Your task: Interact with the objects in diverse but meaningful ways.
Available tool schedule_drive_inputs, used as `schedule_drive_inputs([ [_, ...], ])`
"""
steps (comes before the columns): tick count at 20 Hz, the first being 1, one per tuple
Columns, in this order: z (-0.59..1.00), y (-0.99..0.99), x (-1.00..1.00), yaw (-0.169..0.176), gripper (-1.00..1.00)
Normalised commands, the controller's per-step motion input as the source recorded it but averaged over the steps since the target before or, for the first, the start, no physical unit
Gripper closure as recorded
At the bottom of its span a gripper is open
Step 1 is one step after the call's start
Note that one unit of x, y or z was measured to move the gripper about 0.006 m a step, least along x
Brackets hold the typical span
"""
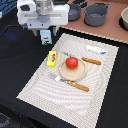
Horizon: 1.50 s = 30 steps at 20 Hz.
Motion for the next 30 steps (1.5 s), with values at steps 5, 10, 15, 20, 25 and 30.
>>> schedule_drive_inputs([
  [5,0.73,0.34,0.39,-0.045,-1.00],
  [10,0.56,0.13,0.64,-0.061,-1.00],
  [15,0.06,0.02,0.41,-0.026,-1.00],
  [20,-0.26,0.00,0.14,0.000,-1.00],
  [25,-0.38,0.00,-0.08,0.004,-1.00],
  [30,-0.29,0.00,-0.18,0.000,-1.00],
])
